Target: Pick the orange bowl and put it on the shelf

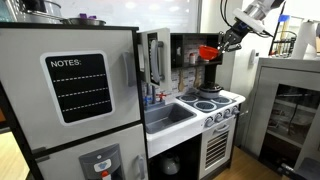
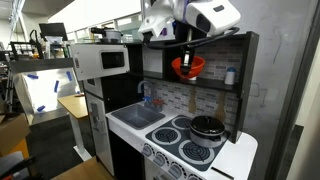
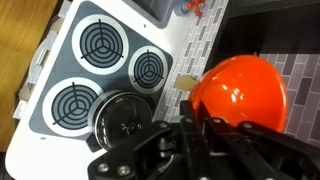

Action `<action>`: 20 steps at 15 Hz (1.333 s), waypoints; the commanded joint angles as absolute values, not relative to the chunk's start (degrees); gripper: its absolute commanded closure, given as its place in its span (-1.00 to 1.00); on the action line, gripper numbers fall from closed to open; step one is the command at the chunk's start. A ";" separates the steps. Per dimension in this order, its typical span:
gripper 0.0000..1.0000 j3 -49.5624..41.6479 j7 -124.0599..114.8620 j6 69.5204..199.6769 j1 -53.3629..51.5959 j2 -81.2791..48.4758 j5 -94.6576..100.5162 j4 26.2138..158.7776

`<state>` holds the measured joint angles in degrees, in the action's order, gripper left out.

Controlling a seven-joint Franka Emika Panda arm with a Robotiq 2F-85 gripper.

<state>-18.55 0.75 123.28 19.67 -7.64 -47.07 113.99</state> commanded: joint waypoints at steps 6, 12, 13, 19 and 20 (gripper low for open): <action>0.96 -17.55 -0.84 124.31 20.23 -11.87 -49.61 108.66; 0.96 -17.34 -1.04 124.33 20.54 -14.30 -51.26 106.28; 0.96 -17.31 -1.00 124.33 20.60 -14.59 -51.44 106.03; 0.96 -17.16 -0.92 124.21 21.00 -15.99 -52.18 104.47; 0.96 -17.14 -0.91 124.14 21.06 -16.27 -52.42 104.14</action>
<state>-18.10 -0.46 123.96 19.94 -14.93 -50.57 105.94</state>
